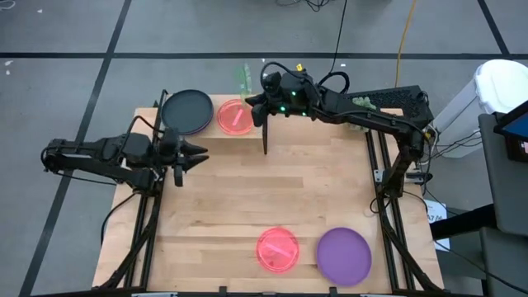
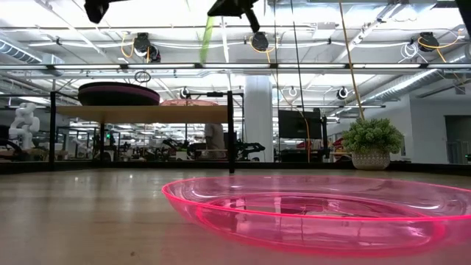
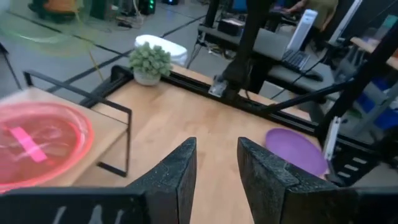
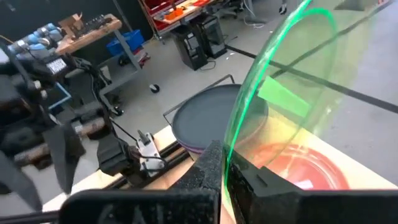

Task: Place and stack plates onto a shelf
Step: Stack the green plate on the pink plate

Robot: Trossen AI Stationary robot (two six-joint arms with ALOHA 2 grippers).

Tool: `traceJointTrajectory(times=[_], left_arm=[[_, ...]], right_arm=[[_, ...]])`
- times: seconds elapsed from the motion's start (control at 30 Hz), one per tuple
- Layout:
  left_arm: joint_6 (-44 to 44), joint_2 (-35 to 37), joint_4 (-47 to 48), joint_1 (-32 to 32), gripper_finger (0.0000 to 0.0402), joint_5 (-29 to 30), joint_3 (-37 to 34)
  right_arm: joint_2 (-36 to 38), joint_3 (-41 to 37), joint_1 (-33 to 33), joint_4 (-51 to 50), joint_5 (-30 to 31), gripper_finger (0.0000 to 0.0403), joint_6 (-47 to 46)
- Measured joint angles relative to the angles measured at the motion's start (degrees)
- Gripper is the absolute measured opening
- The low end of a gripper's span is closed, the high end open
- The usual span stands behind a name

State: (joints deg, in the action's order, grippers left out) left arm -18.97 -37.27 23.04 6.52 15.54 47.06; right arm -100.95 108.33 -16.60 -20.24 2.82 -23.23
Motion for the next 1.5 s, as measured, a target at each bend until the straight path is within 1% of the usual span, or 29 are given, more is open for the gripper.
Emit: traceJointTrajectory(times=[0.17,0.33,0.43,0.67,0.83,1.0,1.17,1.33,1.5], left_arm=[[-1.8,0.3,-3.3,0.0,0.0122,-1.5,-2.9],[-2.1,0.2,-3.6,0.0,0.0122,-1.8,-3.3],[-2.1,0.2,-3.6,0.0,0.0122,-1.8,-3.3],[-2.6,0.1,-3.4,0.0,0.0122,-1.8,-3.3],[-2.4,-0.1,-3.2,0.0,0.0122,-1.5,-3.3],[-2.3,-1.1,-3.1,0.0,0.0122,-0.6,-3.3],[-2.3,-2.1,-3.2,0.0,0.0122,-0.6,-3.3],[-2.4,-2.7,-3.2,0.0,0.0122,-0.6,-3.3],[-1.9,-2.8,-3.4,0.0,0.0122,-0.6,-3.3]], right_arm=[[-4.5,4.2,-0.3,0.0,-0.3,0.0,0.5],[-8.6,8.0,-0.1,-2.0,-0.3,0.0,5.2],[-9.9,8.4,-0.1,-3.3,-1.6,0.0,11.0],[-11.2,8.3,0.1,-11.8,0.4,0.0,24.8],[-11.9,8.3,0.4,-11.8,3.2,0.0,35.4],[-12.6,7.1,0.7,-10.9,3.4,0.0,43.7],[-12.5,5.6,1.3,-11.5,3.4,0.0,49.4],[-12.5,3.8,2.5,-11.0,3.7,0.0,59.4],[-12.4,2.0,3.9,-10.8,7.6,0.0,66.8]])
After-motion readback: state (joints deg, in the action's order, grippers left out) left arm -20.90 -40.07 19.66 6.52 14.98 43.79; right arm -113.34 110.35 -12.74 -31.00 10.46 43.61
